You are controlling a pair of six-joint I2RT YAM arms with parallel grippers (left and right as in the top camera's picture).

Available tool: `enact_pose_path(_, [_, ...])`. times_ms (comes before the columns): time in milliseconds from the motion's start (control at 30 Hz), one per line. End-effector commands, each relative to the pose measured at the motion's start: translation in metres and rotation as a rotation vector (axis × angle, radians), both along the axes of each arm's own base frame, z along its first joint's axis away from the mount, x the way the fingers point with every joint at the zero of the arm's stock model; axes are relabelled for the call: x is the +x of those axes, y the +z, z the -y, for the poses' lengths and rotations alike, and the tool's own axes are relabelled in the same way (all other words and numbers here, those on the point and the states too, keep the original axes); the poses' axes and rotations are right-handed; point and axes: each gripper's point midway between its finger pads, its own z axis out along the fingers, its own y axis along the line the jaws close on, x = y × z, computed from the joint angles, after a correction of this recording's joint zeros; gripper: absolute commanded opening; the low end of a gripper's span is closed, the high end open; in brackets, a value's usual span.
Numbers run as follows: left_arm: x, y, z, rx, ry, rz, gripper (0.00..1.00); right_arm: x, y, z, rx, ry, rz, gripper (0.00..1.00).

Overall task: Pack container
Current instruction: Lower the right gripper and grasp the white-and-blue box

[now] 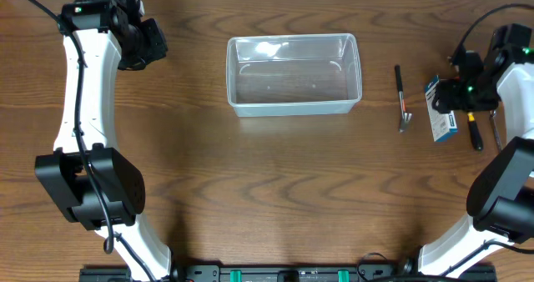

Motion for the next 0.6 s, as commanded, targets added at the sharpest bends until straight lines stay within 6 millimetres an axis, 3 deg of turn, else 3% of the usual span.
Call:
enact_pose_path(0, [-0.003,-0.001,-0.003,0.011,-0.002,-0.008,0.27,-0.006,-0.010,-0.005,0.009,0.024,-0.009,0.74])
enact_pose_path(133, [-0.003,-0.001,-0.003,0.011,-0.002,-0.008,0.27,-0.009,-0.020,-0.006,0.012,0.022,-0.019,0.69])
enact_pose_path(567, [-0.007,-0.002,-0.002,0.010,-0.002,-0.023,0.27,-0.012,-0.035,-0.006,0.009,-0.004,-0.022,0.68])
